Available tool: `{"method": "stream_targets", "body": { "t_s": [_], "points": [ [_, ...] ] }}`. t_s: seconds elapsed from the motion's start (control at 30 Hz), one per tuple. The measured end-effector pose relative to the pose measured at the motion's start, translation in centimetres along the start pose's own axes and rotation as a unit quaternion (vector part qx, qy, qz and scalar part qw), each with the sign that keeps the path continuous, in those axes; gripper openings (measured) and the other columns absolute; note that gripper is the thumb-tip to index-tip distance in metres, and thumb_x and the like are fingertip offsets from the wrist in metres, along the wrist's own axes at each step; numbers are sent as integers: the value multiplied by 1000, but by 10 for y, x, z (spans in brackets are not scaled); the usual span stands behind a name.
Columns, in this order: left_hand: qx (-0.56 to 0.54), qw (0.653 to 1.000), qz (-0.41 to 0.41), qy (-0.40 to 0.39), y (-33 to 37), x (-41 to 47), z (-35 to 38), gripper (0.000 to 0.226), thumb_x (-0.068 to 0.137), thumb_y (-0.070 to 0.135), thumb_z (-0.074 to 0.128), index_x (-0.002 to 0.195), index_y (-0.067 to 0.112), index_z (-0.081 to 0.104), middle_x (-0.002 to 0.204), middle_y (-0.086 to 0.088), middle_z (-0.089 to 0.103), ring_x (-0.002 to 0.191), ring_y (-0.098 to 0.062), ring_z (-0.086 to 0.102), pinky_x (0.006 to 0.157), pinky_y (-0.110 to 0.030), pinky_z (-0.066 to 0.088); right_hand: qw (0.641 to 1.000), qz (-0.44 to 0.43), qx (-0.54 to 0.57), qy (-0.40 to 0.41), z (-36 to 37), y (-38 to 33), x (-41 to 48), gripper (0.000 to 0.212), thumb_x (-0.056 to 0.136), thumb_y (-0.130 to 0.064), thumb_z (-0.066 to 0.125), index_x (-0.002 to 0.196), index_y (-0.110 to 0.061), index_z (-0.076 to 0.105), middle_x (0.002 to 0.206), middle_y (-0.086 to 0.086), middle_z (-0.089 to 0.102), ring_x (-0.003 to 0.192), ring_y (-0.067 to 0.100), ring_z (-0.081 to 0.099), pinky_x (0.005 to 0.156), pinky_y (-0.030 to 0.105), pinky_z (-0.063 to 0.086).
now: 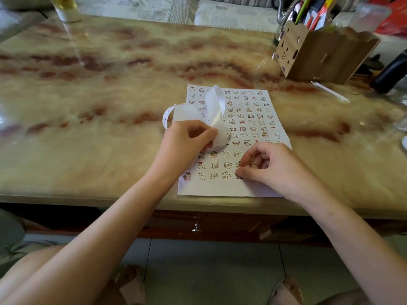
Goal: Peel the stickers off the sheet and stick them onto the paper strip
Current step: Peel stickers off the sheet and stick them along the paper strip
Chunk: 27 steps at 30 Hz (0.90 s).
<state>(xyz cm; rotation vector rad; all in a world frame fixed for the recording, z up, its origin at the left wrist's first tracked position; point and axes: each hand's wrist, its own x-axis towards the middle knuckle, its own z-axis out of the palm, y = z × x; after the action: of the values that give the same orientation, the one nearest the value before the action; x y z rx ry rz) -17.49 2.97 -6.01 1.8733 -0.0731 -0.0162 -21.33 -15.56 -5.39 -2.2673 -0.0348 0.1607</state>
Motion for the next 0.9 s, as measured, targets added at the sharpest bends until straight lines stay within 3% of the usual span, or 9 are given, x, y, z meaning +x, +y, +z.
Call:
{"method": "stream_targets", "body": {
  "t_s": [0.27,0.4,0.7,0.83,0.9],
  "points": [
    [5,1000,-5,-2,0,0,0,18,88,19,64,74,11,71,69,-3,71,84,-36,67,85,-50,54,999,-12,-5,-37,-5,6,6,18,80,-18,75,86,-22,58,58,-9,54,53,5,45,64,31,38],
    [8,1000,-9,-3,-1,0,1,17,88,19,64,73,13,71,70,-1,72,85,-34,67,85,-49,54,999,0,5,-39,-5,2,4,34,68,-30,84,88,-20,59,59,-9,55,48,1,44,59,25,36],
    [13,1000,-12,-7,-1,1,0,18,88,20,64,74,13,71,74,-5,73,87,-37,67,86,-51,54,995,0,36,-89,-12,7,8,30,73,-14,80,91,-21,57,56,-12,57,54,5,47,68,30,40],
    [14,1000,-13,-7,-1,1,1,17,88,21,64,74,14,71,75,-4,73,86,-35,68,85,-51,55,998,10,32,-57,-8,6,7,40,65,-27,86,92,-20,57,62,-9,54,56,8,47,63,29,40],
    [14,1000,-15,-7,-1,1,1,17,88,21,64,75,14,71,75,-4,73,86,-35,68,85,-51,54,999,5,9,-48,-6,4,7,38,67,-23,85,91,-19,56,65,-7,52,56,8,46,65,30,41]
  ]
}}
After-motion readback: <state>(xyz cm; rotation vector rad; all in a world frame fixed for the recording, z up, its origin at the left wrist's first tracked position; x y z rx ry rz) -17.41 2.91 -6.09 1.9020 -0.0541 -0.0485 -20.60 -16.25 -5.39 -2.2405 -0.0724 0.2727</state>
